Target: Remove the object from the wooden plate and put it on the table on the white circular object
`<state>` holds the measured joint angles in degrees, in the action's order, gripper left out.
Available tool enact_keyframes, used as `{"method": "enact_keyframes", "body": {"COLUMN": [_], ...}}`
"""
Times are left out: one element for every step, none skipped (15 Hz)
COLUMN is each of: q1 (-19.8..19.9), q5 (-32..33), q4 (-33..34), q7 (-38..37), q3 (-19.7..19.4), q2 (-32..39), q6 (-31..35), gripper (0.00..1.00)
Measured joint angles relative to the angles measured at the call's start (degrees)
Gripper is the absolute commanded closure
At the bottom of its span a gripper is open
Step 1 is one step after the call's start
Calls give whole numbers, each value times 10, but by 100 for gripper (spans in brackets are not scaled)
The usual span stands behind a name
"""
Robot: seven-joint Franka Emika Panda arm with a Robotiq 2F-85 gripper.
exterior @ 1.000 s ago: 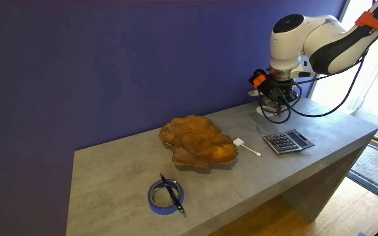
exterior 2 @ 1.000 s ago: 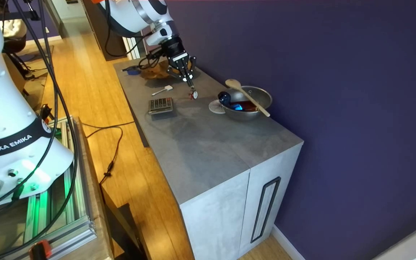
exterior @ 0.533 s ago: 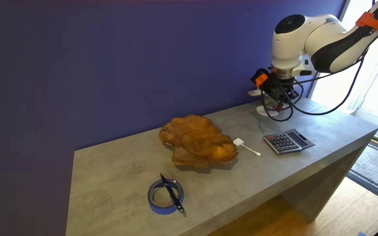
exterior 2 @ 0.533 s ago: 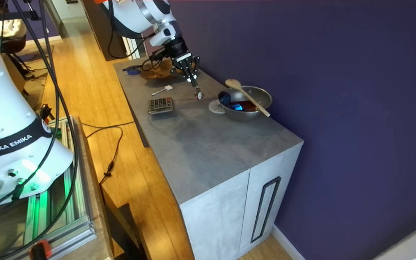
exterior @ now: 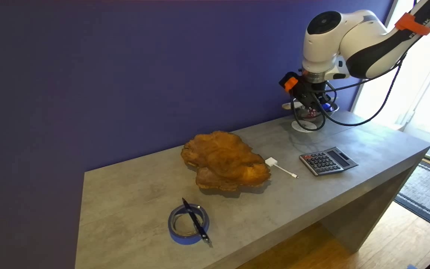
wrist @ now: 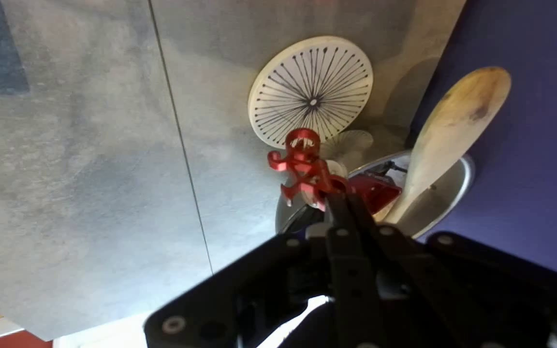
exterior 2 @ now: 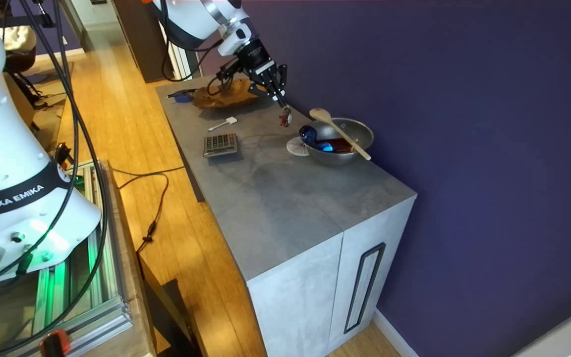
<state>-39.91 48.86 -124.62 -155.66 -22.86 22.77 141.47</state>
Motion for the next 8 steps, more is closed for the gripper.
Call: {"method": "enact_keyframes", "body": {"q1": [1,-4,-5,-6,-7,-7,-7,-7], "q5": [-1,0,0,0,0,0,0,0], "q4": [6,12,18,22,27,33,38,43], "q7": [3,3,3,2,2,2,2,2], "q3": [4,-1,-1,0,0,0,0,-1], "q2": [7,16,26,36,47,58,68,77], "q6": [2,3,4,6,8,9,9,9], "gripper": [99,99,99,99,99,99,99,99]}}
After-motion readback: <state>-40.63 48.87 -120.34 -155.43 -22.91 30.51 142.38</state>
